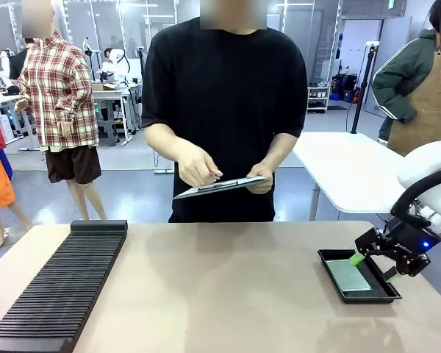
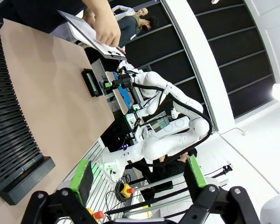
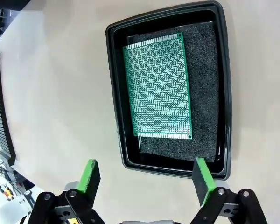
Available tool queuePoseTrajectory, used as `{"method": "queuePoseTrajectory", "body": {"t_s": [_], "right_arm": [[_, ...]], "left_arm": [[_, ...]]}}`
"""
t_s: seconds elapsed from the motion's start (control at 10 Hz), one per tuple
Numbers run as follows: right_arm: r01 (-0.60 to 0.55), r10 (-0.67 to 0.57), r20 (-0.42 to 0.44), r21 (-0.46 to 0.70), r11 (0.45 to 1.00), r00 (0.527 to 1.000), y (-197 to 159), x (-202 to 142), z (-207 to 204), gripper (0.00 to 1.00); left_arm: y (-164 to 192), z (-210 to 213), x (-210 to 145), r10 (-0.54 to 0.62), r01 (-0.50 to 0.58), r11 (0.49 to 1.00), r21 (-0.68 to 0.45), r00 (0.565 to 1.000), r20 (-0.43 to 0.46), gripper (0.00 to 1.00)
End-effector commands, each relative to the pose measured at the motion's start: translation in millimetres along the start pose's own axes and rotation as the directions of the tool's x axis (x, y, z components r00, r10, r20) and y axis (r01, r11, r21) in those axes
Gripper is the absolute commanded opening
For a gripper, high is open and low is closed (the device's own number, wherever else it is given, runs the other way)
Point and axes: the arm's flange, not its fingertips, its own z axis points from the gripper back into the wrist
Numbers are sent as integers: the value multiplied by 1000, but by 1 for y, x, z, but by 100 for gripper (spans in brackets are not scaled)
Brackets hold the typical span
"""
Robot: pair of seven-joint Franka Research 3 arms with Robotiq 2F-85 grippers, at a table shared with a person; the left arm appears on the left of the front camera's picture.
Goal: Inspect the PCB.
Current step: Place the Blank PCB in the ESD tray.
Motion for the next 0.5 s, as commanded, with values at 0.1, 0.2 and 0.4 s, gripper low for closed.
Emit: {"method": "queuePoseTrajectory", "body": {"t_s": [0.1, 0.2, 0.4], "right_arm": [[-8, 8, -3, 0, 1000, 1000, 1, 5, -1, 100], [-8, 8, -3, 0, 1000, 1000, 1, 5, -1, 100], [-8, 8, -3, 0, 1000, 1000, 1, 5, -1, 100]], "left_arm": [[-2, 0, 0, -6, 6, 1000, 16, 1000, -5, 100], [-2, 0, 0, -6, 6, 1000, 16, 1000, -5, 100], [-2, 0, 0, -6, 6, 1000, 16, 1000, -5, 100]]}}
